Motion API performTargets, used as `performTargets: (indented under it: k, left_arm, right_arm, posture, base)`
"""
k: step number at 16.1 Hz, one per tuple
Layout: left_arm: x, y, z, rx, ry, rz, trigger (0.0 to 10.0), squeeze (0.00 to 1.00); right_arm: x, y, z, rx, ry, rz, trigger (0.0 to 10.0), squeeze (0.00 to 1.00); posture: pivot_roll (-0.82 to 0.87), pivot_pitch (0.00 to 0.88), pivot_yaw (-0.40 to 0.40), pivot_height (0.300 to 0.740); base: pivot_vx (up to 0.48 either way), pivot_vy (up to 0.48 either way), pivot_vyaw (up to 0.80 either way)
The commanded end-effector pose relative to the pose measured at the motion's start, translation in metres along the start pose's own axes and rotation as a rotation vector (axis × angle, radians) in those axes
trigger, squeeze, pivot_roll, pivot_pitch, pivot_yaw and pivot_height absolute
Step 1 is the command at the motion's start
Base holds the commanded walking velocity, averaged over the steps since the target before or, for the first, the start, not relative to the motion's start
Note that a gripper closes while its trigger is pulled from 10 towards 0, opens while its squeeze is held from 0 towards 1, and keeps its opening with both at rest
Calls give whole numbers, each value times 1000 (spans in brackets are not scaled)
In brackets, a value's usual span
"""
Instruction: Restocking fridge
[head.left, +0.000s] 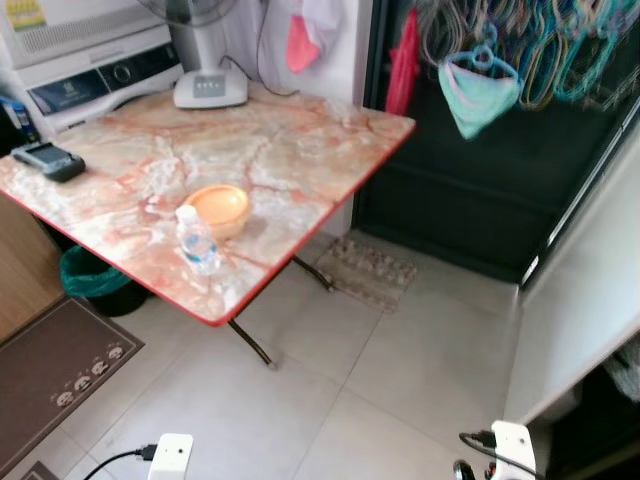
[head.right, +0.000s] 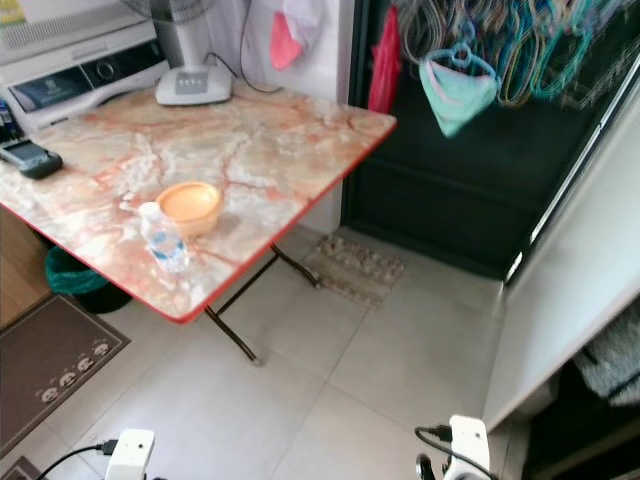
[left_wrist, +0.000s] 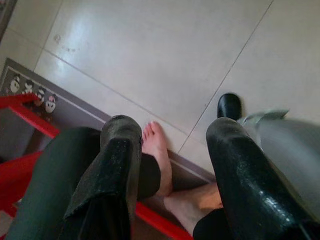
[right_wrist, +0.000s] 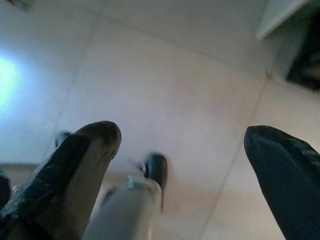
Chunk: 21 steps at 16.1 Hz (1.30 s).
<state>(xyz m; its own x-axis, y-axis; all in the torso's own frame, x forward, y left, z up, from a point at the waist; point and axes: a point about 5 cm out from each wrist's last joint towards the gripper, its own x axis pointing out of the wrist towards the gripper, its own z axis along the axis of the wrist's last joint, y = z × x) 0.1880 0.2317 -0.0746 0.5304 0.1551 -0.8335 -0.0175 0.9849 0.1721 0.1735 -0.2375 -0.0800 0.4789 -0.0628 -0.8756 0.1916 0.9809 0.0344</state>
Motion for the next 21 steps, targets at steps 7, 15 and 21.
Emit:
performTargets:
  k: [7,15,21]
  left_arm:
    - [-8,14,44,-123,-400,161,10000,0]
    - [-49,18,161,-46,-1004,266,10000,0]
    - [-70,8,167,48,-1168,196,10000,0]
  right_arm:
    - [-1,-5,-1,-44,8,-19,10000,0]
    - [-1,-5,-2,-45,6,-29,10000,0]
    - [-3,-10,-21,-7,31,-45,10000,0]
  posture:
    - [102,0,-21,740]
    - [56,0,17,740]
    - [59,38,30,740]
  base:
    - [0,0,0]
    - [0,0,0]
    - [0,0,0]
